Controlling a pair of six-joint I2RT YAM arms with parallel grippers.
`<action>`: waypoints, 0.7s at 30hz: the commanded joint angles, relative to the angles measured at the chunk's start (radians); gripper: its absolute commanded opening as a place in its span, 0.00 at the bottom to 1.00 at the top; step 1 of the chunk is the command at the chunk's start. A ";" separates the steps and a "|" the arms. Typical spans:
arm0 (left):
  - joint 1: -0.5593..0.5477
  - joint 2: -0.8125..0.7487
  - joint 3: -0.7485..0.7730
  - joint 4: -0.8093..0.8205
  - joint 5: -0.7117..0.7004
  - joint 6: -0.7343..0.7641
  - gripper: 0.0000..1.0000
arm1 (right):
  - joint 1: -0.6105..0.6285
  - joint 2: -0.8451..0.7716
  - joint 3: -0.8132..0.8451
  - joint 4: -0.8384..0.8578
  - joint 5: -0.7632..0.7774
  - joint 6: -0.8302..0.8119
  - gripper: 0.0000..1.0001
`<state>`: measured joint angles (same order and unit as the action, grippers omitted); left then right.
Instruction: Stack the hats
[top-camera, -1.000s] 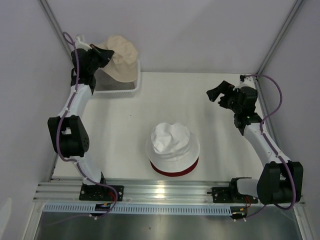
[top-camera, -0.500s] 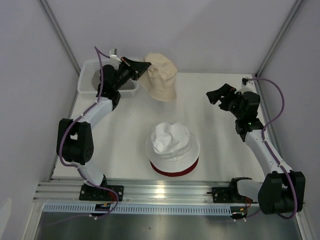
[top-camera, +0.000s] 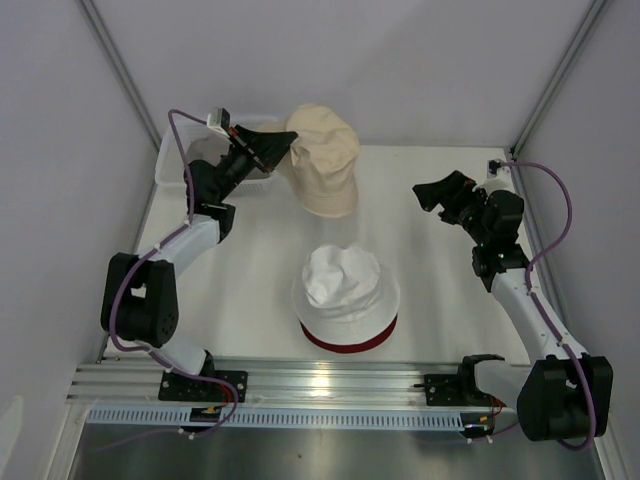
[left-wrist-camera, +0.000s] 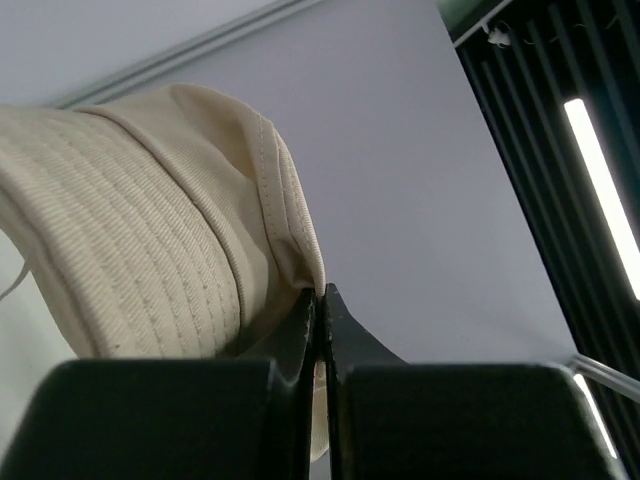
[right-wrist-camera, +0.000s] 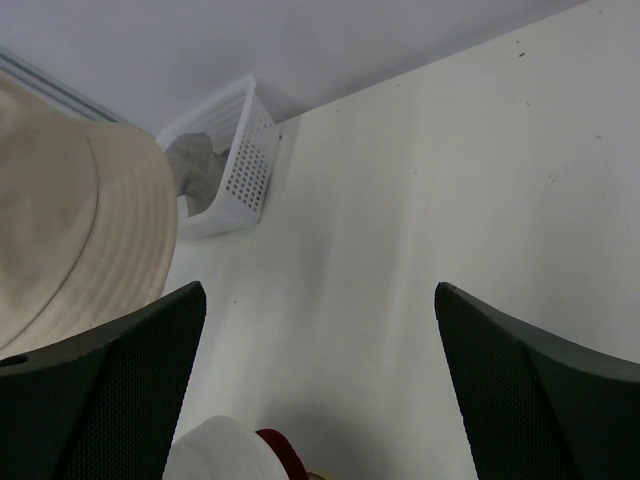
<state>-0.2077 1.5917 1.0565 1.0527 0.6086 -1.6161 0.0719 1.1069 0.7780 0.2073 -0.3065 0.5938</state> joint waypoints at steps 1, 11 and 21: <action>-0.027 -0.022 -0.018 0.243 0.028 -0.149 0.01 | 0.005 0.008 0.000 0.096 -0.037 0.031 0.99; -0.087 0.020 -0.052 0.388 -0.012 -0.222 0.01 | 0.147 0.146 0.083 0.286 -0.091 0.185 0.99; -0.128 0.051 -0.059 0.458 -0.024 -0.251 0.01 | 0.232 0.150 0.026 0.458 -0.069 0.425 0.99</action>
<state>-0.3256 1.6451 1.0077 1.1954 0.6056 -1.8252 0.2939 1.2793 0.8120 0.5270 -0.3885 0.9154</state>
